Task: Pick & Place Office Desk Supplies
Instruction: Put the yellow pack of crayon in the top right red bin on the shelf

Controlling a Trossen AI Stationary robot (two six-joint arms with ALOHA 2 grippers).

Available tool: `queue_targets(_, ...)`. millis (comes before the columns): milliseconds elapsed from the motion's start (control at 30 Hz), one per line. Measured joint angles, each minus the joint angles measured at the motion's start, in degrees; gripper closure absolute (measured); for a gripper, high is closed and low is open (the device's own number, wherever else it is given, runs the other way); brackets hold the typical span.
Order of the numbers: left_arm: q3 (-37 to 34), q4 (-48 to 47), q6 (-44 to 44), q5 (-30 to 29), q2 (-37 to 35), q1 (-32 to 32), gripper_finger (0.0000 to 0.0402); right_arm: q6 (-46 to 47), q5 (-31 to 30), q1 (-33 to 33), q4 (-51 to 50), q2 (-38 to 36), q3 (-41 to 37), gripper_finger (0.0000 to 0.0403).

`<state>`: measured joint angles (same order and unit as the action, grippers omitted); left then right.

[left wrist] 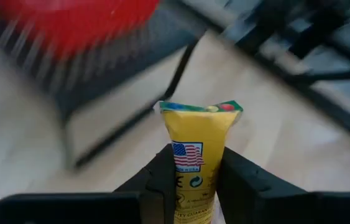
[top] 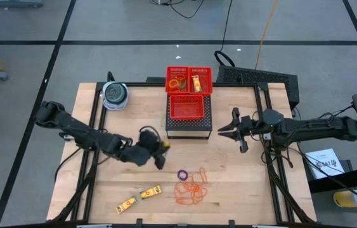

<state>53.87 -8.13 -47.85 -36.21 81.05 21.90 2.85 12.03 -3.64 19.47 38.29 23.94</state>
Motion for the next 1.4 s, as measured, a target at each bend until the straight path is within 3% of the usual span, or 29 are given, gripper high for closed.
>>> queue_targets(233, 0.0, 26.3, 24.1, 2.2, 3.6, -3.6, 0.0293, 4.6, 3.2, 2.2, 7.3, 9.7, 0.0, 0.0353)
queue_targets(500, 0.1, 41.4, 33.1, 13.4, 7.4, -7.7, 0.0303, 6.1, 3.0, 8.1, 24.8, 23.4, 0.0, 0.0346)
queue_targets(633, 0.1, 45.0, 33.2, 18.9, 9.2, -9.0, 0.03, 4.4, 3.0, 9.8, 38.2, 30.5, 0.0, 0.0309)
queue_targets(800, 0.1, 46.3, 33.2, 21.1, 10.4, -9.2, 0.0299, 3.6, -1.2, 10.1, 51.8, 38.4, 0.0, 0.0218)
queue_targets(967, 0.1, 46.3, 34.1, 21.2, 10.5, -9.2, 0.0298, 4.1, -4.5, 10.0, 51.2, 42.6, 3.2, 0.0131)
queue_targets(1100, 0.1, 46.9, 36.2, 21.2, 10.5, -9.2, 0.0298, 5.2, -4.5, 10.0, 47.4, 45.7, 7.9, 0.0096)
queue_targets(1233, 0.1, 46.9, 36.9, 21.2, 10.5, -9.2, 0.0298, 5.4, -4.5, 9.9, 43.3, 47.8, 11.4, 0.0093)
queue_targets(1400, 0.1, 47.2, 36.9, 21.2, 10.5, -9.2, 0.0298, 5.3, -4.6, 9.5, 41.5, 48.0, 12.4, 0.0121)
